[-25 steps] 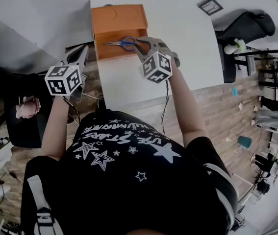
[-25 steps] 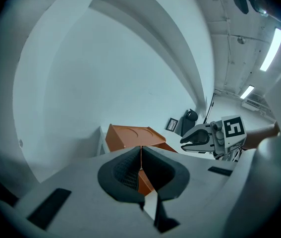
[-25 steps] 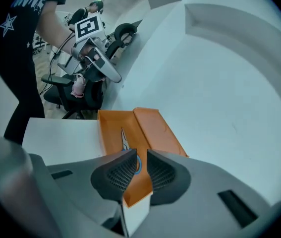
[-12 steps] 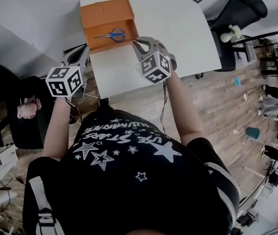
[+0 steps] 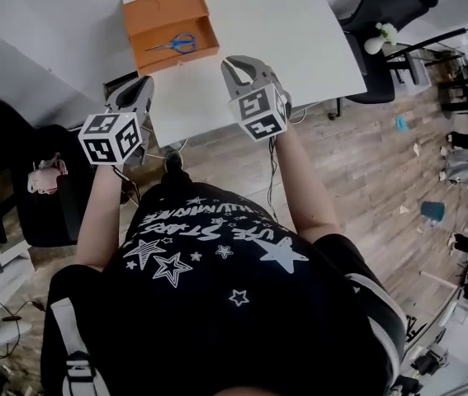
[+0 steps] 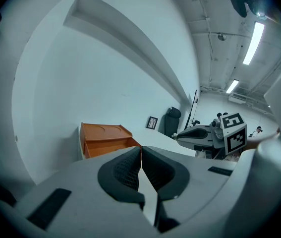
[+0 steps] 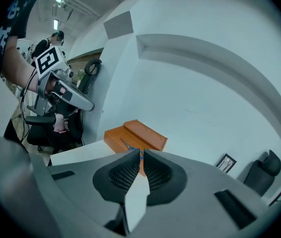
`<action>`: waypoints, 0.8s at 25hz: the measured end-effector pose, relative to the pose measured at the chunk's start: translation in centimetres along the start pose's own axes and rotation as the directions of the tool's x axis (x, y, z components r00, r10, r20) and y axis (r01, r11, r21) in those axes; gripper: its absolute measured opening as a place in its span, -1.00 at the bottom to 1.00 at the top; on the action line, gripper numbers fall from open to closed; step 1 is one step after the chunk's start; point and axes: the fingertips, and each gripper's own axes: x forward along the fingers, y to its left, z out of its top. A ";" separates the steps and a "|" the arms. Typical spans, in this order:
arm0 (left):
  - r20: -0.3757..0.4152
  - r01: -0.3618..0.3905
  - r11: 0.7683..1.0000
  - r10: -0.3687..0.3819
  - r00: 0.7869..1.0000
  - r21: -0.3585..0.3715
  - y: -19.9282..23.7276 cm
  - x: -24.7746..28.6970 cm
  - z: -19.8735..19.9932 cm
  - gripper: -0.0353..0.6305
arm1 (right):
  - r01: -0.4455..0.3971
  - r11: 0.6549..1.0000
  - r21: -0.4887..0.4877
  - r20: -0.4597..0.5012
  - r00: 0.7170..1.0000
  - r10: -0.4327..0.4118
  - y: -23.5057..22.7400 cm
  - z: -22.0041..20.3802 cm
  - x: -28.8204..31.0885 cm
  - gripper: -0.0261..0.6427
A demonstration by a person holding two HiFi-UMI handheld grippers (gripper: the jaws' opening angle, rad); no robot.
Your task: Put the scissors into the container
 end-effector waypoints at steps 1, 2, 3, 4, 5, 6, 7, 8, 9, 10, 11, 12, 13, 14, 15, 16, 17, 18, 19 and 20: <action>0.000 0.002 1.000 -0.002 1.000 0.002 -0.8 -0.2 -0.2 -0.82 | 0.004 1.000 0.004 0.001 1.000 -0.004 0.1 -0.4 -0.8 -0.75; -0.001 0.005 1.000 -0.005 1.000 0.004 -1.6 -0.4 -0.5 -0.82 | 0.008 1.000 0.010 0.000 1.000 -0.008 0.2 -0.7 -1.6 -0.75; -0.001 0.008 1.000 -0.008 1.000 0.006 -2.4 -0.8 -0.8 -0.82 | 0.012 1.000 0.017 0.000 1.000 -0.012 0.4 -1.1 -2.4 -0.75; -0.001 0.010 1.000 -0.010 1.000 0.008 -3.1 -1.2 -1.1 -0.82 | 0.017 0.999 0.027 -0.001 1.000 -0.017 0.6 -1.4 -3.1 -0.76; -0.002 0.011 1.000 -0.011 1.000 0.010 -3.8 -1.5 -1.5 -0.82 | 0.021 0.999 0.041 -0.002 1.000 -0.021 0.7 -1.8 -3.8 -0.76; -0.003 0.013 1.000 -0.013 1.000 0.010 -4.4 -1.9 -1.8 -0.82 | 0.025 0.998 0.060 -0.002 1.000 -0.025 0.9 -2.1 -4.6 -0.76; -0.004 0.013 1.000 -0.013 1.000 0.010 -5.0 -2.3 -2.2 -0.82 | 0.030 0.996 0.083 -0.001 1.000 -0.030 1.1 -2.5 -5.3 -0.76; -0.004 0.014 1.000 -0.014 1.000 0.011 -5.7 -2.7 -2.5 -0.82 | 0.035 0.993 0.110 0.001 0.999 -0.036 1.2 -2.8 -5.9 -0.76; -0.004 0.014 1.000 -0.014 1.000 0.011 -6.3 -3.0 -2.8 -0.82 | 0.040 0.990 0.139 0.004 0.999 -0.041 1.3 -3.1 -6.6 -0.76; -0.004 0.015 1.000 -0.015 1.000 0.012 -6.8 -3.3 -3.1 -0.82 | 0.043 0.985 0.166 0.007 0.999 -0.045 1.5 -3.4 -7.3 -0.76; -0.005 0.015 1.000 -0.015 1.000 0.013 -7.4 -3.7 -3.4 -0.82 | 0.044 0.981 0.189 0.010 0.999 -0.047 1.7 -3.7 -8.0 -0.76; -0.005 0.016 1.000 -0.016 1.000 0.013 -8.0 -4.0 -3.7 -0.82 | 0.044 0.977 0.209 0.012 0.999 -0.048 1.9 -4.0 -8.7 -0.76; -0.005 0.017 1.000 -0.017 1.000 0.013 -8.6 -4.4 -4.0 -0.82 | 0.043 0.974 0.224 0.014 0.999 -0.047 2.2 -4.4 -9.5 -0.77; -0.005 0.018 1.000 -0.018 1.000 0.012 -9.2 -4.8 -4.4 -0.82 | 0.041 0.971 0.236 0.016 0.999 -0.046 2.6 -4.7 -10.2 -0.77; -0.004 0.019 1.000 -0.019 1.000 0.012 -9.8 -5.3 -4.8 -0.82 | 0.039 0.969 0.244 0.017 0.999 -0.044 3.0 -5.0 -10.9 -0.77; -0.004 0.021 1.000 -0.021 1.000 0.010 -10.4 -5.8 -5.3 -0.82 | 0.037 0.967 0.250 0.017 0.999 -0.043 3.5 -5.3 -11.6 -0.77; -0.003 0.021 1.000 -0.021 1.000 0.008 -10.9 -6.3 -5.7 -0.82 | 0.036 0.966 0.256 0.017 0.999 -0.041 3.9 -5.6 -12.2 -0.77; -0.003 0.021 1.000 -0.021 1.000 0.005 -11.4 -6.8 -6.2 -0.82 | 0.035 0.964 0.262 0.016 0.999 -0.041 4.3 -6.0 -12.8 -0.77; -0.005 0.020 1.000 -0.020 1.000 0.001 -11.8 -7.1 -6.6 -0.82 | 0.035 0.963 0.268 0.014 0.999 -0.040 4.6 -6.3 -13.4 -0.77; -0.008 0.019 1.000 -0.019 1.000 -0.003 -12.2 -7.4 -7.1 -0.82 | 0.035 0.961 0.275 0.012 0.999 -0.040 4.8 -6.7 -13.9 -0.77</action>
